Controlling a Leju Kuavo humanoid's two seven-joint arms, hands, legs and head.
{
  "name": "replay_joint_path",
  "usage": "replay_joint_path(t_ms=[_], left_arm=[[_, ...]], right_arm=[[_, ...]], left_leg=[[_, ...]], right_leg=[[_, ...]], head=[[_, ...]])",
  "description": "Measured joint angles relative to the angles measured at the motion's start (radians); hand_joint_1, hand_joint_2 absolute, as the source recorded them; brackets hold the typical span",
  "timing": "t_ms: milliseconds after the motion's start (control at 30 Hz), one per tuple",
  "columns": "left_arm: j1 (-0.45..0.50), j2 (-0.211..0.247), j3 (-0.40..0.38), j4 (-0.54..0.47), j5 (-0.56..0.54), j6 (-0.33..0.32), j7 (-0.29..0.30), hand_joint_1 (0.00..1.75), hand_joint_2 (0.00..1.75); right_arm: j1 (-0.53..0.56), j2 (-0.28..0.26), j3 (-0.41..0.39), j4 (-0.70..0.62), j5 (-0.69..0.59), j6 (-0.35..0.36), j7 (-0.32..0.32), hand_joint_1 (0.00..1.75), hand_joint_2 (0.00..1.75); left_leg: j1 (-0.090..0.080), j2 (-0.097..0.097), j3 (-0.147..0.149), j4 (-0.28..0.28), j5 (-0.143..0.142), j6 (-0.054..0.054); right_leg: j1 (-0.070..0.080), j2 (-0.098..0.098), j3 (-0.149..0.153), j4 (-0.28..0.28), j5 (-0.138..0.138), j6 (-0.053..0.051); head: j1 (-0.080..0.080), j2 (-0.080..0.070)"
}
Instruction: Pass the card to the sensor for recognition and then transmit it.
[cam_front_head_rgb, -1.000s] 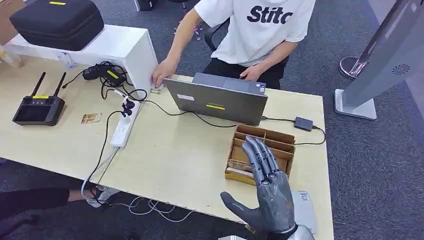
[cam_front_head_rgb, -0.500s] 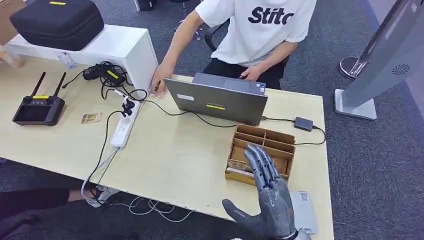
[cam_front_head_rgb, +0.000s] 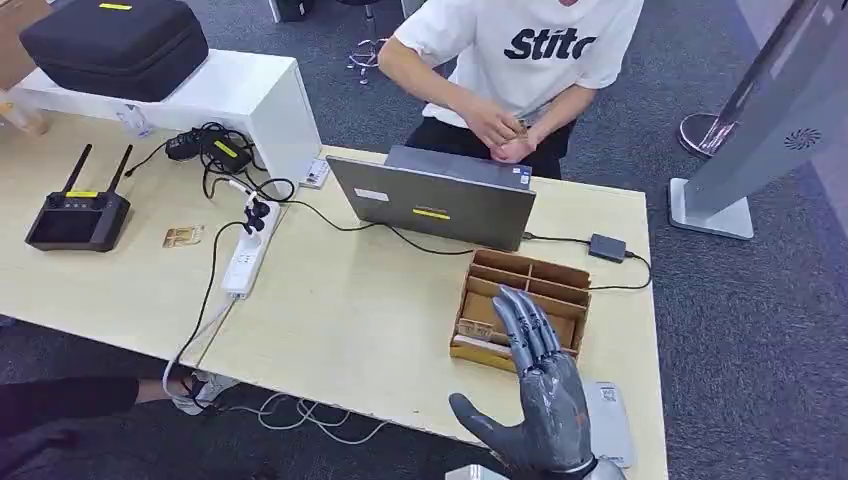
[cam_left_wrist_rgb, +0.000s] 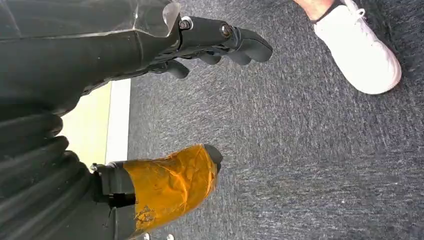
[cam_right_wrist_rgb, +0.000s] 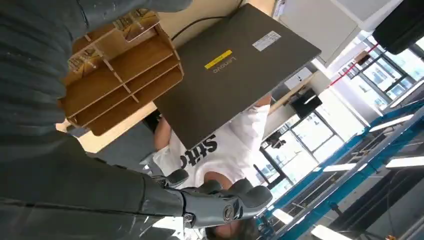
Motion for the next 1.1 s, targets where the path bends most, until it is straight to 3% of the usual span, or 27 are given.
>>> replay_joint_path(t_ms=[1100], left_arm=[[0.000,0.000,0.001,0.000,0.000,0.000,0.000,0.00,1.75]], right_arm=[[0.006,0.003,-0.016,0.051,-0.015,-0.001,-0.005,0.00,1.75]], left_leg=[[0.000,0.000,0.000,0.000,0.000,0.000]], right_leg=[[0.000,0.000,0.000,0.000,0.000,0.000]], head=[[0.000,0.000]])
